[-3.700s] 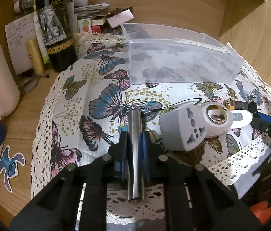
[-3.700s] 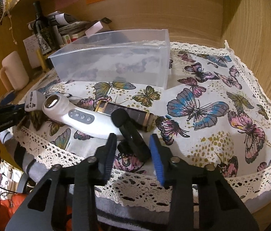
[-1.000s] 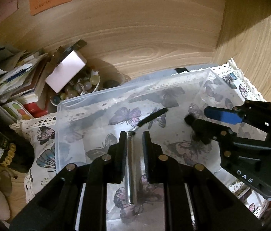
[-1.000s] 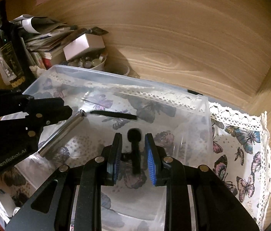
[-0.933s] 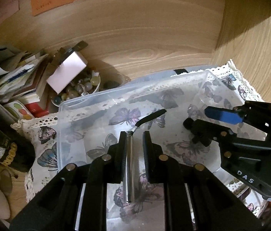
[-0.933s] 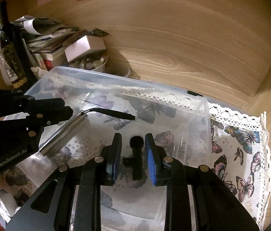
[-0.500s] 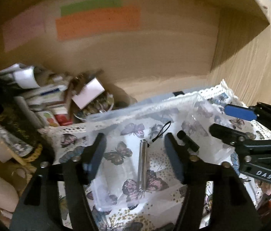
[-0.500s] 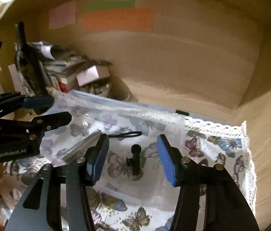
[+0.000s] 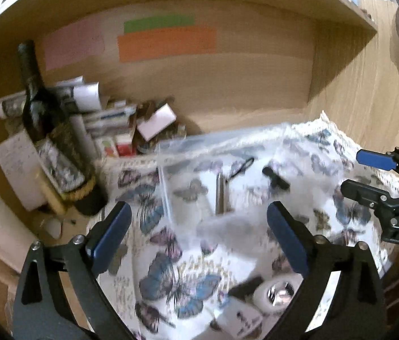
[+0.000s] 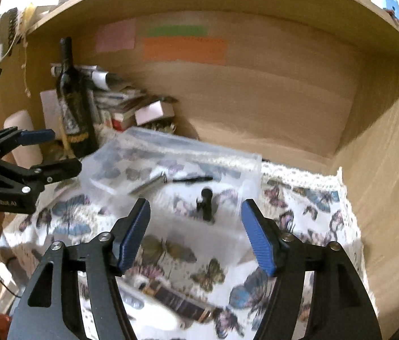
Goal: Organize rigid objects
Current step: 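Move both tools back out of the box toward the loose items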
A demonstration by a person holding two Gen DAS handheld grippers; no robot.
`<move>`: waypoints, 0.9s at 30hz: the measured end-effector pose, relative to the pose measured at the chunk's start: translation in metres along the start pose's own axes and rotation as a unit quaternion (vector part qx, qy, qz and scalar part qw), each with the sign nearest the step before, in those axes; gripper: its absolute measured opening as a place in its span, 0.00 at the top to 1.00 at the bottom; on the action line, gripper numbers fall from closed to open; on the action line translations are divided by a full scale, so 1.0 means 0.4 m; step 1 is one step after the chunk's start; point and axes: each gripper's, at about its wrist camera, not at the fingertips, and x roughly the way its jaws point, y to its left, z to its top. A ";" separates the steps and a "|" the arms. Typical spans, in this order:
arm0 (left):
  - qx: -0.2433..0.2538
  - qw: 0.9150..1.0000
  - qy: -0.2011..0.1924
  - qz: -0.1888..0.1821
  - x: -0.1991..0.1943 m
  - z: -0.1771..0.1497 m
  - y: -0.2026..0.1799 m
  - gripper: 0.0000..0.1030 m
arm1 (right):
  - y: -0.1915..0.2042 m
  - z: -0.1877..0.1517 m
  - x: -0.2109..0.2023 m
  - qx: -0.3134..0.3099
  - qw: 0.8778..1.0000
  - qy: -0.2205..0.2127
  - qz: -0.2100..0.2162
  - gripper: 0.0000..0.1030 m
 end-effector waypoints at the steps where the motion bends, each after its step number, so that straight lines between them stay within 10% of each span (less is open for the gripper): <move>1: -0.001 1.000 0.006 0.001 -0.001 -0.016 0.002 0.05 | 0.002 -0.016 0.003 0.000 1.000 0.008 0.002 0.38; 23: -0.054 0.993 0.104 -0.022 0.034 -0.244 -0.010 0.05 | -0.002 -0.197 0.097 -0.017 0.989 0.142 0.028 0.38; 27: -0.056 0.992 0.100 -0.045 0.028 -0.250 -0.006 0.21 | 0.003 -0.204 0.113 -0.018 0.988 0.149 0.027 0.38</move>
